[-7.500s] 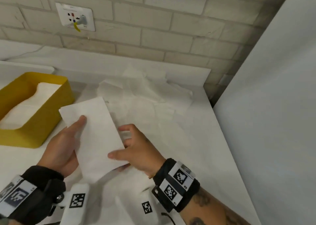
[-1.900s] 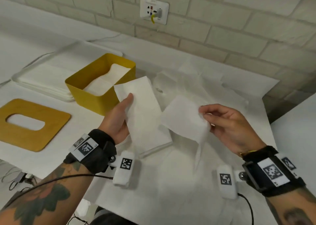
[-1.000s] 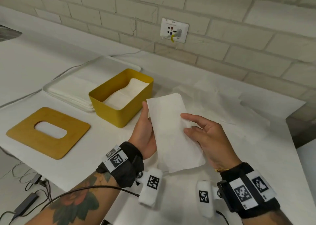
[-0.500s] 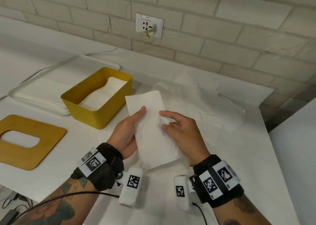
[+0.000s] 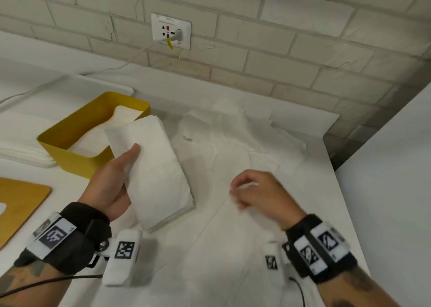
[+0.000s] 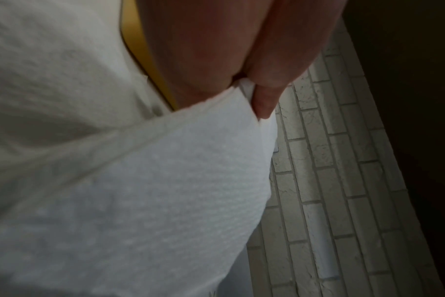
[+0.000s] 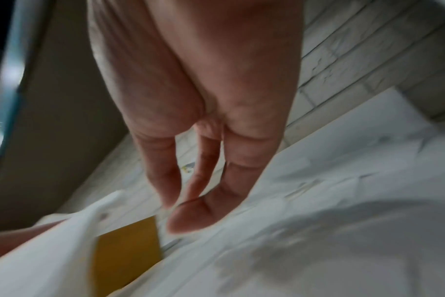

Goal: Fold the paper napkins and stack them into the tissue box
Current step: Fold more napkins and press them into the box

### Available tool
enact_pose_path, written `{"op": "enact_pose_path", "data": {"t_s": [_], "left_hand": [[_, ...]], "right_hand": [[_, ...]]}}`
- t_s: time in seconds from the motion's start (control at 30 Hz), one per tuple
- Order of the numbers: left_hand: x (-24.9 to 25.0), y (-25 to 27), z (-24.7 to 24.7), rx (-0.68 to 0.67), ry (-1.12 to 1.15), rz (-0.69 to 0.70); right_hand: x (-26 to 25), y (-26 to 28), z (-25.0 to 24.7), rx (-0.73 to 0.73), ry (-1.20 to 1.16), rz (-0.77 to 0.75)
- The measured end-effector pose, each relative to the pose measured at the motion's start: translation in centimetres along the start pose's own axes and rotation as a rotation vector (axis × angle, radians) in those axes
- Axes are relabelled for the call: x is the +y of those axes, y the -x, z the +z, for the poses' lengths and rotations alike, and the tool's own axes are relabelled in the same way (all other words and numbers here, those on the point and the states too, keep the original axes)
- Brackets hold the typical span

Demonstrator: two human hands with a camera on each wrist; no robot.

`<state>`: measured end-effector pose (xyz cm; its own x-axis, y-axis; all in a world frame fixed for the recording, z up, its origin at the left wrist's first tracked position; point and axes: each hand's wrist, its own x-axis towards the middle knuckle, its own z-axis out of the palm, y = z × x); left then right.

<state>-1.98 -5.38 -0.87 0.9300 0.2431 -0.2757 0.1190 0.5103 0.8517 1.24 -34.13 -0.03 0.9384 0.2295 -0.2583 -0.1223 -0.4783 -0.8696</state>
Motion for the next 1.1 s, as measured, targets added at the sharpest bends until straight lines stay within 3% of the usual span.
{"op": "enact_pose_path", "data": {"t_s": [0.07, 0.13, 0.23, 0.33, 0.57, 0.7, 0.77, 0.87, 1.0, 1.1], "left_hand": [[-0.2, 0.1, 0.0, 0.008, 0.004, -0.007], [-0.4, 0.3, 0.3, 0.008, 0.003, -0.018], [-0.7, 0.6, 0.6, 0.013, -0.006, -0.025], [-0.7, 0.7, 0.6, 0.026, 0.007, -0.029], [-0.2, 0.7, 0.0, 0.056, 0.021, -0.013], [-0.2, 0.7, -0.1, 0.066, 0.033, -0.013], [-0.2, 0.7, 0.0, 0.064, 0.031, -0.014], [-0.2, 0.6, 0.4, 0.058, 0.029, -0.016], [-0.3, 0.6, 0.9, 0.037, 0.003, -0.017], [-0.2, 0.7, 0.8, 0.033, -0.008, -0.010]], "right_hand": [[0.5, -2.5, -2.6, 0.195, -0.064, 0.079], [1.0, -4.7, -4.3, 0.301, -0.066, 0.189], [1.6, -6.6, -4.2, 0.241, 0.009, 0.342], [1.9, -7.7, -2.8, 0.192, 0.091, 0.390], [1.3, -8.4, -2.0, 0.215, 0.089, 0.271], [-0.3, -7.6, -2.7, 0.223, -0.108, 0.058], [-1.7, -7.0, -3.4, 0.230, -0.345, -0.040], [-2.3, -6.4, -3.7, 0.214, -0.677, -0.017], [-0.4, -5.5, -2.2, 0.045, -0.511, 0.059], [-0.3, -5.3, -3.1, 0.234, -0.538, 0.056]]}}
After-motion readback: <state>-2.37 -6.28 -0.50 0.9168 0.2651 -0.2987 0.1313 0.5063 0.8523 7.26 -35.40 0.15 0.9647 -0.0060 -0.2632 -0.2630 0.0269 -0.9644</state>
